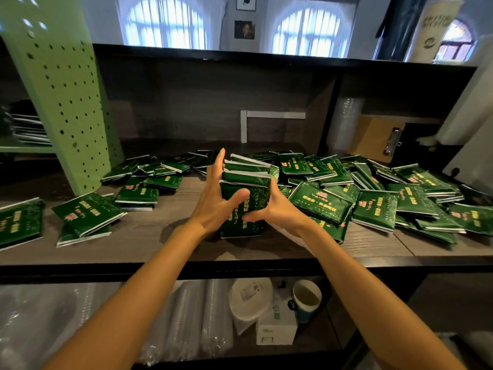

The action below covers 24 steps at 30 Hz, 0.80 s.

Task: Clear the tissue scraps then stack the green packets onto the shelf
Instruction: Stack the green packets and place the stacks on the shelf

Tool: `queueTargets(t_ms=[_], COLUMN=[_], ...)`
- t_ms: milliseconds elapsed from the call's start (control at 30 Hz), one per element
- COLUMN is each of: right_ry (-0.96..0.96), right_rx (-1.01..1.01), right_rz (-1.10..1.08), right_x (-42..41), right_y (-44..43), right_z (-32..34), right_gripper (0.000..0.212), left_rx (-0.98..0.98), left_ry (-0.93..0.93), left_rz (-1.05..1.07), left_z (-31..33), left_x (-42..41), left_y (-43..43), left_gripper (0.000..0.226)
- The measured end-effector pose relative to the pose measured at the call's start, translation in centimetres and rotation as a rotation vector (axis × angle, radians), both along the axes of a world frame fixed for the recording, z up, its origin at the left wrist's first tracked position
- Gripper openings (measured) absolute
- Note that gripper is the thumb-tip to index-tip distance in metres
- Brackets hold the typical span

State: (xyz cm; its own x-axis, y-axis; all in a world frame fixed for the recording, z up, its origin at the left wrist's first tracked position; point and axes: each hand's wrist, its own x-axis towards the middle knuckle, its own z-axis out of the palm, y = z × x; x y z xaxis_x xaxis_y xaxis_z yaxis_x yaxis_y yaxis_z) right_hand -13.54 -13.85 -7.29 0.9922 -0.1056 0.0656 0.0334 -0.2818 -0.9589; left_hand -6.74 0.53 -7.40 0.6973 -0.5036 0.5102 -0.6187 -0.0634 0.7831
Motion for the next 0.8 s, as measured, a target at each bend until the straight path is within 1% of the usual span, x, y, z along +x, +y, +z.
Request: queueTargets(t_ms=[33,100,200,233,300,367,433,533,633,700,800], right_ry=[-0.008,-0.038,-0.026,-0.018,-0.008,0.021,0.046,0.031,0.028,0.035,0.076], right_rx=[-0.028,-0.086,-0.119,-0.123,-0.139,-0.151,-0.148,-0.096,0.032,0.077,0.072], right_rz=[0.001,0.017,0.051,0.065,0.091,0.101,0.112,0.098,0.040,0.042,0.093], right_x=[0.0,0.1,-0.2,-0.2,-0.1,0.2,0.3,0.6,1.9,3.2,4.5], right_y=[-0.1,-0.1,-0.3,-0.5,-0.6,-0.5,-0.4,-0.4,-0.4,-0.4,-0.1], right_z=[-0.1,-0.2,-0.5,-0.6,-0.7,-0.9,-1.0,-0.9,-0.9,-0.9,-0.8], right_gripper=[0.077,0.092,0.099,0.098,0.092,0.096,0.100,0.088,0.089,0.091,0.091], left_rx=[0.014,0.023,0.088,0.119,0.178,0.234,0.270,0.257,0.196,0.206,0.255], left_ry=[-0.062,-0.128,-0.102,-0.085,-0.064,-0.069,-0.060,-0.025,0.094,0.093,0.081], left_rz=[0.038,0.068,-0.005,-0.043,-0.116,-0.138,-0.173,-0.132,-0.086,-0.066,-0.063], left_z=[0.3,0.4,-0.6,-1.0,-1.5,-1.8,-2.0,-2.0,-1.5,-1.4,-1.6], left_x=[-0.2,-0.3,0.4,0.6,0.8,1.2,1.7,2.0,2.5,3.6,5.2], left_y=[0.0,-0.1,0.3,0.6,1.2,1.6,1.9,1.6,1.4,1.4,1.5], left_gripper=[0.135,0.132,0.117,0.114,0.120,0.128,0.125,0.113,0.097,0.095,0.096])
